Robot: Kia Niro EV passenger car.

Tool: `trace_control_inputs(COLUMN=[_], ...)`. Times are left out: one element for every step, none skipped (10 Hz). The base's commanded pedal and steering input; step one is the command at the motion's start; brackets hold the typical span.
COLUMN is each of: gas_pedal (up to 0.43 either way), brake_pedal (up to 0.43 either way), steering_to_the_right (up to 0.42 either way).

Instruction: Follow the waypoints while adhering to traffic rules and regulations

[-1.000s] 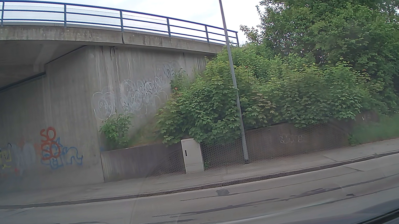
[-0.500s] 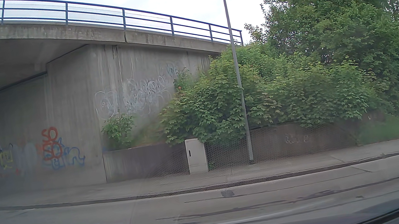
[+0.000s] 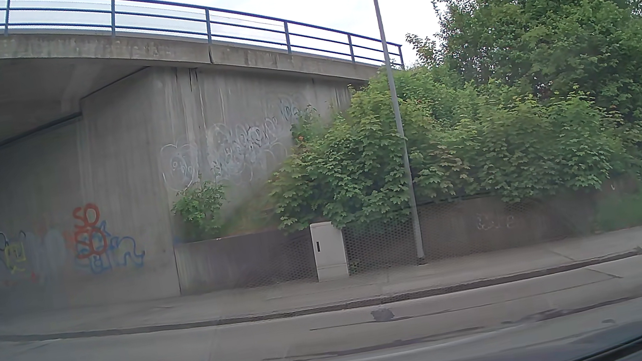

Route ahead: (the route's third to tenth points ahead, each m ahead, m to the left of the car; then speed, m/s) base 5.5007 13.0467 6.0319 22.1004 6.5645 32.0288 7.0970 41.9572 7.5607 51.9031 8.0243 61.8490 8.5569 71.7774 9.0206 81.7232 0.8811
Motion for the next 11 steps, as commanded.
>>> trace_control_inputs(gas_pedal=[0.067,0.067,0.067,0.079,0.087,0.087,0.098,0.11,0.11,0.118,0.118], brake_pedal=[0.0,0.0,0.0,0.0,0.0,0.0,0.0,0.0,0.0,0.0,0.0], steering_to_the_right=[-0.371,-0.377,-0.389,-0.401,-0.421,-0.446,-0.471,-0.49,-0.501,-0.514,-0.535])
